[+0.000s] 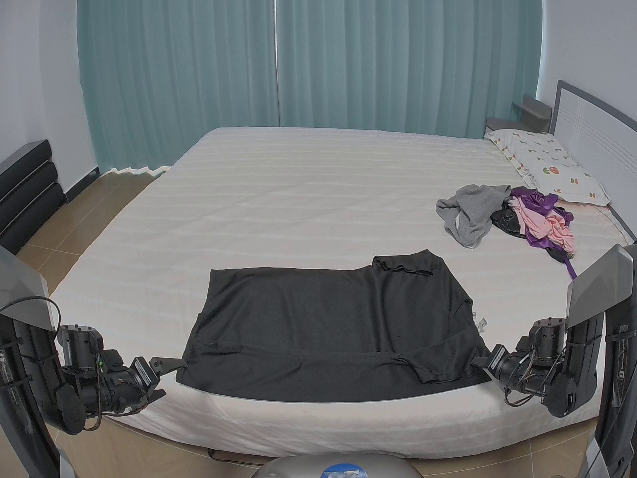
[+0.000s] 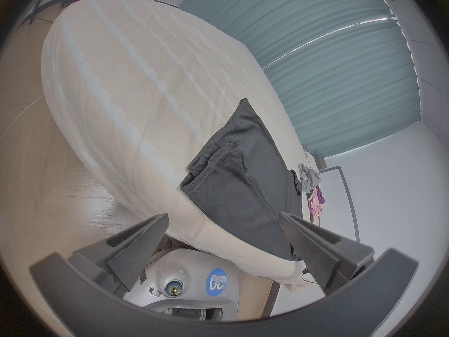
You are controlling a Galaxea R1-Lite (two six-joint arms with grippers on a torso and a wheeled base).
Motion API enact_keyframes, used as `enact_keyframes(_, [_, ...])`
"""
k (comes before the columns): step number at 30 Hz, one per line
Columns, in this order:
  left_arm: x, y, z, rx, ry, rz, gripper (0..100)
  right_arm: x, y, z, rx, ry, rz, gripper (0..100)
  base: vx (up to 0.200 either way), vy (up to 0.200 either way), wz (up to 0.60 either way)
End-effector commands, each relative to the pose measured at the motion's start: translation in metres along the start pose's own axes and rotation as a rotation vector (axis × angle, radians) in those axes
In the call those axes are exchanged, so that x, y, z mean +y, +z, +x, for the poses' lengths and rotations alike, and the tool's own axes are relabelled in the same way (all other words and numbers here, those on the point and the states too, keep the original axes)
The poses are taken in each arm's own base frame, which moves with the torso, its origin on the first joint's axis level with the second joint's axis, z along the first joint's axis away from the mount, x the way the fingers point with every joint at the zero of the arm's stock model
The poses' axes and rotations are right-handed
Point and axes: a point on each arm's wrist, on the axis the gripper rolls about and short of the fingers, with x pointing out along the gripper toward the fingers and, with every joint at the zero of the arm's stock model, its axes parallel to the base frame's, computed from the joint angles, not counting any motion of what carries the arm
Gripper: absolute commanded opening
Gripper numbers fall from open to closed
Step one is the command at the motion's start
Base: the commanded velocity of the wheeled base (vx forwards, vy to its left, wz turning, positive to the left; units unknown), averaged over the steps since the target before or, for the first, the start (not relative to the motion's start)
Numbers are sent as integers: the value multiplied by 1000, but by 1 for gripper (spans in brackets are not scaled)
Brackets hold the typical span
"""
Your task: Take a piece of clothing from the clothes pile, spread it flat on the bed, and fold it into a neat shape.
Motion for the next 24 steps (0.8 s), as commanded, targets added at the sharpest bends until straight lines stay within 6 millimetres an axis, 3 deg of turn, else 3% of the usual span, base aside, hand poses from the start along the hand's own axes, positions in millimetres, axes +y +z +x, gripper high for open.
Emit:
enact_keyframes(1, [0,0,0,0,-1,3,100,1,2,-3,-14,6,2,0,0,0,0])
enact_keyframes(13, [1,0,0,1,6,7,100,-2,1,-20,-10,-19,20,0,0,0,0])
enact_keyframes(24, [1,0,1,0,5,6,100,-5,0,-21,-6,-32,27,0,0,0,0])
